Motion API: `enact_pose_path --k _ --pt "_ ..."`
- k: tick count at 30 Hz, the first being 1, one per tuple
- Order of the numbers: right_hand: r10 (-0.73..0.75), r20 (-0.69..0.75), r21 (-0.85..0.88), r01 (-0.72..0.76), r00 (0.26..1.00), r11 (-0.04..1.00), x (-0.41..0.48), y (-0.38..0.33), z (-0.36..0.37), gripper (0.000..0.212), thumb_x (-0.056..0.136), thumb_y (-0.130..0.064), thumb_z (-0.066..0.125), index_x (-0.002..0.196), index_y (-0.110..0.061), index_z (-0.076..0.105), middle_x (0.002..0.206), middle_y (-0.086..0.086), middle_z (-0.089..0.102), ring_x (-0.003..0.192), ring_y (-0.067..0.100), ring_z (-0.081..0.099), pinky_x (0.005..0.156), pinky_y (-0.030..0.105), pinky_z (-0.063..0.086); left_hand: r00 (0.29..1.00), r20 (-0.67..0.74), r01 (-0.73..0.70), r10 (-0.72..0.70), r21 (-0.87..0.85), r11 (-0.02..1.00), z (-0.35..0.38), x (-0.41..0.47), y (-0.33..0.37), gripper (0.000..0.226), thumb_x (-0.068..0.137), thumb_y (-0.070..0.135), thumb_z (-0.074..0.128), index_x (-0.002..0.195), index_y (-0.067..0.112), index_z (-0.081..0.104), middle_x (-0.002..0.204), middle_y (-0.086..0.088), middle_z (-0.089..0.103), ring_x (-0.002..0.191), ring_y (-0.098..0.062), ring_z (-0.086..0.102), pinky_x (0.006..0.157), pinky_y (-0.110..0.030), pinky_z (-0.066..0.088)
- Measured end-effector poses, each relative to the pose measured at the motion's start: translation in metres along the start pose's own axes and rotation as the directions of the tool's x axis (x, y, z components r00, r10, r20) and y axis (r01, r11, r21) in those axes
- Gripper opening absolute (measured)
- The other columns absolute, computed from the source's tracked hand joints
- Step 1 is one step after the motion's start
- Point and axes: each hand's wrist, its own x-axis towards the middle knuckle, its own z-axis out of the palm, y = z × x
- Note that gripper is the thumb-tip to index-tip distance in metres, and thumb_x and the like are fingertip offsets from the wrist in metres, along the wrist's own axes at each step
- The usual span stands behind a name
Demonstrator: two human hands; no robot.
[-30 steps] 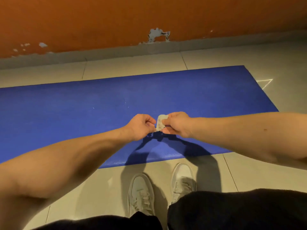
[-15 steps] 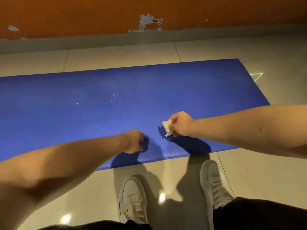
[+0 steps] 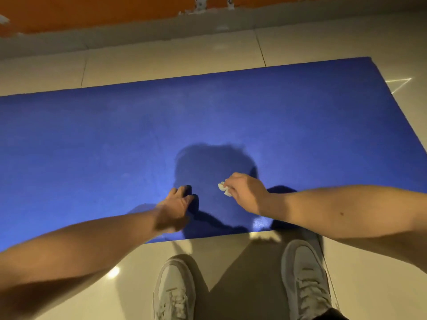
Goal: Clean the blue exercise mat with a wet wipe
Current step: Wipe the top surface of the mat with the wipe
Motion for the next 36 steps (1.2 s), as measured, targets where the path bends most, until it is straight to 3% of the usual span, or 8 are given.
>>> enact_pose_path --k 7,10,13,16,22,26,30,36 --pt "-0.425 -0.067 -0.123 0.416 0.902 0.901 0.0 0.001 0.058 0.025 0.091 0.0 0.067 0.115 -0.003 0.074 0.129 0.012 0.067 0.132 0.036 0.054 0.113 0.048 0.043 0.998 -0.039 0.057 -0.057 -0.019 0.998 0.018 -0.014 -0.006 0.071 0.095 0.03 0.052 0.158 0.028 0.021 0.163 0.008 0.007 0.146 -0.017 0.018 0.106 -0.034 0.043" --pt "-0.428 0.144 -0.333 0.451 0.892 0.828 -0.002 -0.006 0.073 0.05 0.105 -0.021 0.047 0.152 -0.003 0.04 0.163 0.017 0.027 0.155 0.035 0.013 0.126 0.05 0.011 0.991 -0.064 0.116 -0.119 -0.057 0.992 0.028 -0.023 0.002 0.077 0.091 0.028 0.055 0.159 0.025 0.019 0.164 0.005 0.006 0.145 -0.021 0.019 0.112 -0.035 0.036" --pt "-0.293 0.175 -0.452 0.341 0.94 0.824 -0.017 0.004 0.073 0.064 0.105 -0.051 0.017 0.162 -0.026 0.0 0.168 0.0 -0.017 0.153 0.022 -0.022 0.124 0.044 -0.012 0.984 -0.059 0.167 -0.171 -0.063 0.984 0.034 -0.031 0.014 0.081 0.089 0.028 0.058 0.159 0.021 0.017 0.162 0.003 0.007 0.144 -0.022 0.015 0.109 -0.037 0.039" --pt "-0.275 0.141 -0.474 0.309 0.951 0.824 -0.028 0.023 0.061 0.07 0.1 -0.054 0.012 0.163 -0.021 0.009 0.17 0.0 -0.005 0.156 0.023 -0.008 0.125 0.045 0.003 0.982 -0.04 0.185 -0.187 -0.054 0.981 0.037 -0.037 0.023 0.081 0.089 0.028 0.06 0.158 0.018 0.018 0.161 -0.001 0.008 0.142 -0.026 0.016 0.107 -0.04 0.041" --pt "-0.184 0.023 -0.556 0.166 0.983 0.814 -0.065 0.079 0.033 0.066 0.101 -0.041 0.049 0.155 -0.007 0.034 0.167 0.012 0.019 0.154 0.032 0.016 0.12 0.05 0.029 0.966 0.024 0.257 -0.256 -0.055 0.965 0.04 -0.043 0.034 0.074 0.093 0.035 0.057 0.156 0.022 0.021 0.164 -0.001 0.003 0.146 -0.025 0.011 0.105 -0.042 0.041" --pt "-0.117 -0.035 -0.458 0.088 0.992 0.884 -0.065 0.041 0.056 0.075 0.102 -0.036 0.053 0.157 0.002 0.02 0.167 0.019 0.01 0.154 0.039 0.006 0.124 0.051 0.018 0.964 0.042 0.264 -0.262 -0.05 0.963 0.038 -0.045 0.036 0.073 0.094 0.036 0.056 0.156 0.022 0.021 0.164 0.001 0.003 0.145 -0.024 0.013 0.103 -0.041 0.044" --pt "-0.196 0.2 -0.384 0.26 0.96 0.886 -0.059 -0.026 0.092 0.072 0.109 -0.038 0.025 0.158 -0.01 -0.018 0.165 0.005 -0.026 0.151 0.024 -0.028 0.125 0.04 -0.011 0.96 0.064 0.276 -0.272 -0.052 0.96 0.035 -0.045 0.032 0.075 0.094 0.035 0.055 0.158 0.023 0.018 0.164 0.003 0.002 0.145 -0.021 0.012 0.106 -0.039 0.043" --pt "-0.412 0.292 -0.573 0.503 0.863 0.647 -0.084 0.035 0.071 0.072 0.106 -0.041 0.036 0.161 -0.01 0.001 0.167 0.009 -0.016 0.153 0.026 -0.023 0.124 0.043 -0.007 0.958 0.059 0.284 -0.281 -0.049 0.958 0.043 -0.044 0.032 0.078 0.095 0.039 0.054 0.16 0.022 0.013 0.165 0.002 -0.002 0.147 -0.022 0.008 0.108 -0.041 0.042"
